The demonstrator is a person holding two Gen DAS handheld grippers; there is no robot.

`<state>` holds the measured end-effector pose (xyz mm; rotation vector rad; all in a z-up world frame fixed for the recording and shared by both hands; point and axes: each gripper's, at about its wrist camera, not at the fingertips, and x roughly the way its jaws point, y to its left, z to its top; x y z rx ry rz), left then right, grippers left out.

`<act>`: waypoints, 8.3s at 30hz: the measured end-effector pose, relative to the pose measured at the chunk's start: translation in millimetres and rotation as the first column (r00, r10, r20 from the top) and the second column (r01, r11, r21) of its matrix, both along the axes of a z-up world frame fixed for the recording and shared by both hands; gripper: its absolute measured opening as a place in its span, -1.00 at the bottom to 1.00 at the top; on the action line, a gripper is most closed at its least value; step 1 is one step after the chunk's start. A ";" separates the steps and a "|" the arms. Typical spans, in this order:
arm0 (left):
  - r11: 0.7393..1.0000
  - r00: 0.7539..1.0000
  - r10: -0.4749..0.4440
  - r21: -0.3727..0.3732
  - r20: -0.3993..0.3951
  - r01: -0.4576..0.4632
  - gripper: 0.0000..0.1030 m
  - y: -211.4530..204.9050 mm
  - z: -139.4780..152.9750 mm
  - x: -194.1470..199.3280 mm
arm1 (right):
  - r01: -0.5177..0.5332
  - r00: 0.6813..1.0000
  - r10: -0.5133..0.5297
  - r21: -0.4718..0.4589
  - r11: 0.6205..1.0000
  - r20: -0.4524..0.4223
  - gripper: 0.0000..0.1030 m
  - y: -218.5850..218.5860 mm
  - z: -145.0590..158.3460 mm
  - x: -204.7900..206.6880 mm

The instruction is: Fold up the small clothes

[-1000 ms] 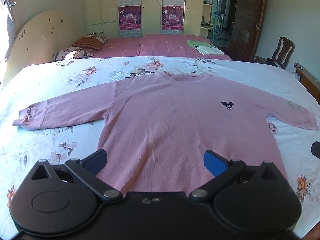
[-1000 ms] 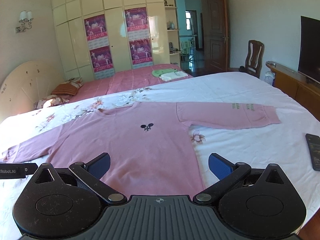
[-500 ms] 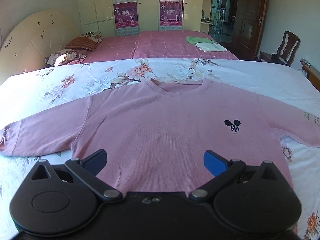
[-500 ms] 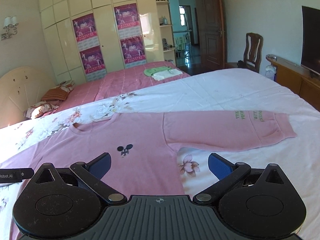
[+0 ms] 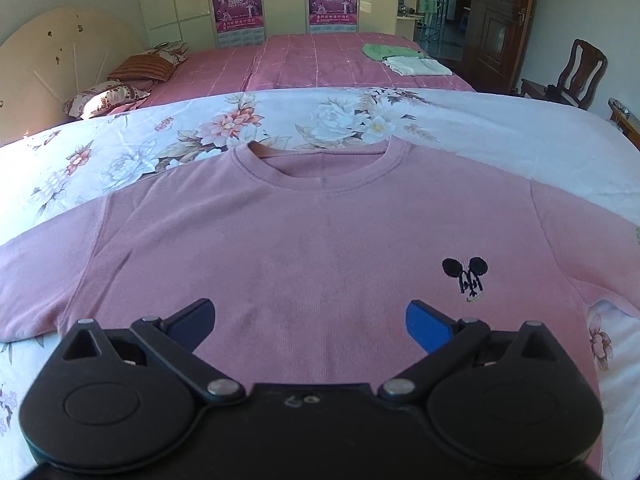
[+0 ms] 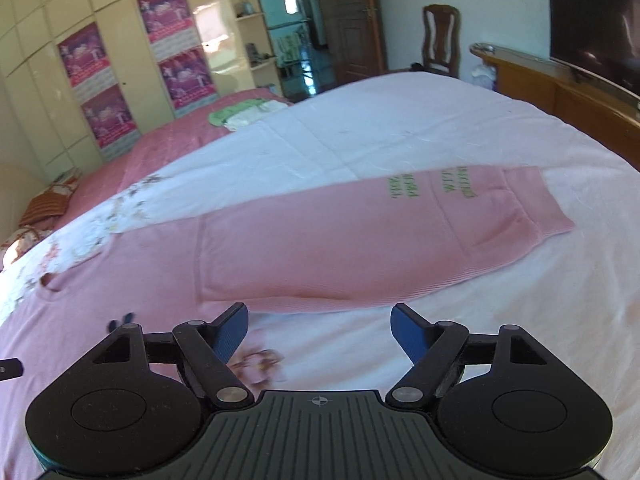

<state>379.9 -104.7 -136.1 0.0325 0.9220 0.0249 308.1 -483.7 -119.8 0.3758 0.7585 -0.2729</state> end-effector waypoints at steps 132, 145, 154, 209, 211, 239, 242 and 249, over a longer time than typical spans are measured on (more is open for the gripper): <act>0.848 0.886 0.463 -0.305 0.025 -0.434 0.52 283.4 -16.8 -46.6 | -0.594 0.795 0.601 -0.098 0.799 0.082 0.38 263.3 -10.3 77.6; 0.604 0.667 0.745 -0.400 -0.025 -0.690 0.43 466.0 -41.8 -93.7 | -0.696 0.715 0.698 -0.056 0.716 0.041 -0.06 397.4 -29.8 103.0; 0.593 0.636 0.768 -0.457 0.073 -0.663 0.03 513.1 -56.0 -64.9 | -0.690 0.721 0.692 -0.081 0.720 0.011 -0.06 434.6 -40.8 113.2; 0.960 0.983 0.125 -0.265 0.136 -0.086 0.63 229.1 0.7 5.6 | -0.648 0.756 0.653 -0.082 0.757 0.048 0.18 320.6 -18.5 57.0; 0.952 0.979 0.178 -0.269 0.094 -0.147 0.60 249.4 -13.6 9.6 | -0.651 0.749 0.663 -0.173 0.739 0.014 0.18 337.5 -25.4 60.3; 0.978 0.994 0.094 -0.194 0.062 -0.080 -0.30 226.6 -58.3 37.3 | -0.368 0.930 0.367 0.088 0.925 0.038 0.13 204.4 -35.3 90.0; 0.960 0.990 0.130 -0.256 0.059 -0.111 -0.77 237.1 -57.9 36.6 | -0.365 0.931 0.363 0.105 0.925 0.042 0.25 199.2 -35.5 94.4; 0.935 0.981 0.187 -0.316 0.057 -0.160 -0.80 255.9 -61.9 32.4 | -0.355 0.935 0.353 0.076 0.932 0.031 -0.72 202.1 -36.6 94.0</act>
